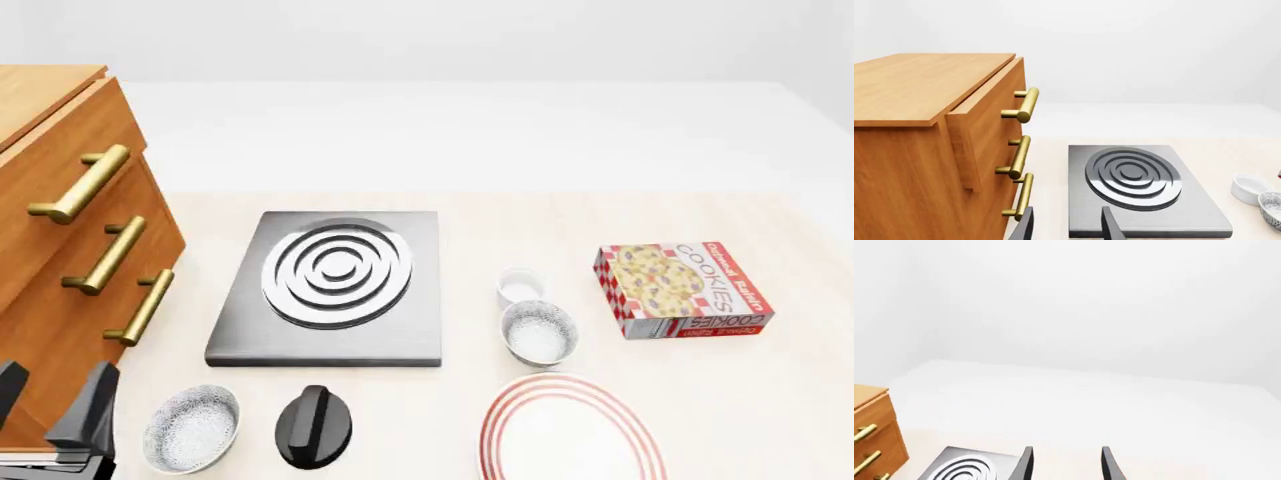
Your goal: Pick the akita bowl between the plate and the ramekin and place it on the plate.
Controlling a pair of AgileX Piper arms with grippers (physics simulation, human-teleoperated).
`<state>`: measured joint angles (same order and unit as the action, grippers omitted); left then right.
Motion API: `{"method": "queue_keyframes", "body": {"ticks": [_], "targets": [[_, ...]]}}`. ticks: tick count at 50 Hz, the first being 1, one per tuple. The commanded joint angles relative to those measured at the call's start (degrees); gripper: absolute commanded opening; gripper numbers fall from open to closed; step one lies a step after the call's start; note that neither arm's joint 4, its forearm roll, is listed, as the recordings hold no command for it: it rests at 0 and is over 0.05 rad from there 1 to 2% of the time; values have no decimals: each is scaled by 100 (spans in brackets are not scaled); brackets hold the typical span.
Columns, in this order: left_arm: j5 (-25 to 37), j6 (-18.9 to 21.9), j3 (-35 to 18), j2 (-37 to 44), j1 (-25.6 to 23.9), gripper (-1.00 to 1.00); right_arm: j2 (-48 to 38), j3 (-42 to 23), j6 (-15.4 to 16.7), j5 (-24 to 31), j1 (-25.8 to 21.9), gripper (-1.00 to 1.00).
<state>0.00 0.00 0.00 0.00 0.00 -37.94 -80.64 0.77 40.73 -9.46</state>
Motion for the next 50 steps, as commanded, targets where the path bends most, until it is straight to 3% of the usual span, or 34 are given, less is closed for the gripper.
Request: {"method": "queue_keyframes", "body": {"ticks": [1, 4, 5, 6, 8, 11, 12, 14, 19, 20, 22, 23, 25, 26, 31, 32, 33, 35, 38, 50], "targets": [[0, 0, 0, 0, 0, 100, -1825, -2033, -280, 1437, -421, 100], [0, 0, 0, 0, 0, 100, -2251, -2365, -356, 1790, -447, 100], [0, 0, 0, 0, 0, 100, -2496, -2411, -177, 2046, -338, 100], [0, 0, 0, 0, 0, 100, -2579, -2479, -371, 2095, -449, 100], [0, 0, 0, 0, 0, 100, -2869, -2762, -346, 2394, -434, 100], [0, 0, 0, 0, 0, 100, -3154, -3011, -717, 2604, -603, 100], [0, 0, 0, 0, 0, 100, -3290, -3117, -656, 2726, -534, 100], [0, 0, 0, 0, 0, 100, -3568, -3240, -945, 2890, -730, 100], [0, 0, 0, 0, 0, 100, -3832, -2754, -956, 2915, -780, 100], [0, 0, 0, 0, 0, 100, -3883, -2626, -1123, 2915, -831, 100], [0, 0, 0, 0, 0, 100, -3933, -2618, -1120, 2916, -817, 100], [0, 0, 0, 0, 0, 100, -3996, -2529, -1314, 2916, -1027, 100], [0, 0, 0, 0, 0, 100, -4063, -2608, -1158, 2916, -973, 100], [0, 0, 0, 0, 0, 100, -4092, -2550, -1379, 2916, -1134, 100], [0, 0, 0, 0, 0, 100, -4306, -2600, -1326, 2916, -1071, 100], [0, 0, 0, 0, 0, 100, -4345, -2584, -1462, 2916, -1127, 100], [0, 0, 0, 0, 0, 100, -4380, -2480, -1800, 2916, -1370, 100], [0, 0, 0, 0, 0, 100, -4393, -2507, -1659, 2916, -1261, 100], [0, 0, 0, 0, 0, 100, -4425, -2421, -1877, 2916, -1256, 100], [0, 0, 0, 0, 0, 100, -4571, -2354, -1828, 2916, -1075, 100]]}}
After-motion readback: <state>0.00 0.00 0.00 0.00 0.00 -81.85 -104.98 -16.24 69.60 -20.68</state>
